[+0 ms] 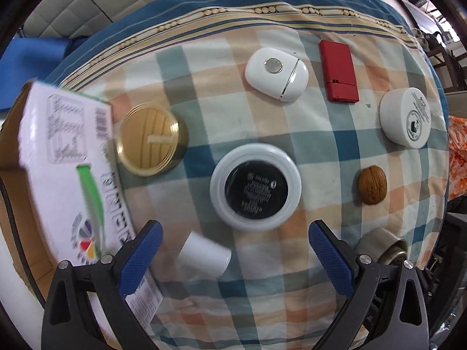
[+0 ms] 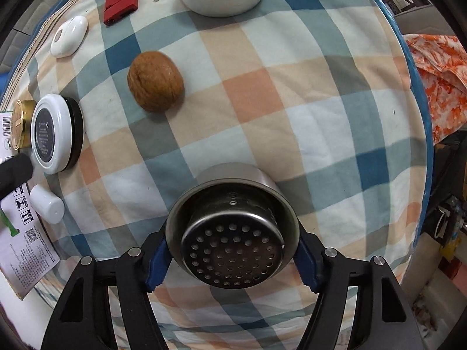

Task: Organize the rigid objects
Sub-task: 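Grasp the steel mesh canister with the right tool while the left tool grasps the black-lidded white jar, then carry the steel canister and white jar into the cardboard box with both tools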

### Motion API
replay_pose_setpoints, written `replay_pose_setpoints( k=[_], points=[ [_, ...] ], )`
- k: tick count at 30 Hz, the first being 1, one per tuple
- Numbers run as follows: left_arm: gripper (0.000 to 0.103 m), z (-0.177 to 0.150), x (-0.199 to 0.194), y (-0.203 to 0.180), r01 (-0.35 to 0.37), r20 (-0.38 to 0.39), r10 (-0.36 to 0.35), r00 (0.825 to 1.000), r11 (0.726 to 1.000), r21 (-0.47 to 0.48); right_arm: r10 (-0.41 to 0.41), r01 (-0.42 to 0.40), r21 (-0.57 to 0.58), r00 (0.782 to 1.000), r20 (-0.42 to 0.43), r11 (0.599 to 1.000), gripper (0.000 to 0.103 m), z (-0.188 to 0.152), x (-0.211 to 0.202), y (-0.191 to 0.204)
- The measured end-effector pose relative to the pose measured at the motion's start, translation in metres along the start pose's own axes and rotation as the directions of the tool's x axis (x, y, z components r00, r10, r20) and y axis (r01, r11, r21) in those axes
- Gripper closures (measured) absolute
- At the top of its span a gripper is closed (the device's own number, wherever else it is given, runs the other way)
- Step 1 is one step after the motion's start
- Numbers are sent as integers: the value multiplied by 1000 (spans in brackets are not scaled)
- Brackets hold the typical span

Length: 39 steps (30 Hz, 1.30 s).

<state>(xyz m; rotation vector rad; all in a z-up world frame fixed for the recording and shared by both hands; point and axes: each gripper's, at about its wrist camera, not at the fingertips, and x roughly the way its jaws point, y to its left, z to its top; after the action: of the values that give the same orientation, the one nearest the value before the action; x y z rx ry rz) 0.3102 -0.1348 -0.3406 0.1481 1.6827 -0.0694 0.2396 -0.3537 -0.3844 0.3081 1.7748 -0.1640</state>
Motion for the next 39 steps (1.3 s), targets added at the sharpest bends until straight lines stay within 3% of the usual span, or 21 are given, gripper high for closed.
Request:
replay_pose_setpoints(
  k=[6,8,23,32,39],
  points=[
    [3,30,28,-13,13,-63,-10,998,999,38,-55,56,-25,998,36,998,30,23,-8,-12],
    [29,36,38,-15,13,-83,-9,996,999,43,-66,67,-41,997,30,997,29,26,-4,-14],
    [26,31,56,-27,36,-106,-30,994,998,55,-70,68,-52,997,-34,996,29,44,17,-4],
    [30,6,30,-32,47,-40,-45,998,998,42,-41,40,-50,999,-21,998,30,28,14,-16],
    [30,-17,-10,-28,70,53,-70,996,997,16,-13,16,-90,999,43,996,30,-7,-27,-23]
  ],
)
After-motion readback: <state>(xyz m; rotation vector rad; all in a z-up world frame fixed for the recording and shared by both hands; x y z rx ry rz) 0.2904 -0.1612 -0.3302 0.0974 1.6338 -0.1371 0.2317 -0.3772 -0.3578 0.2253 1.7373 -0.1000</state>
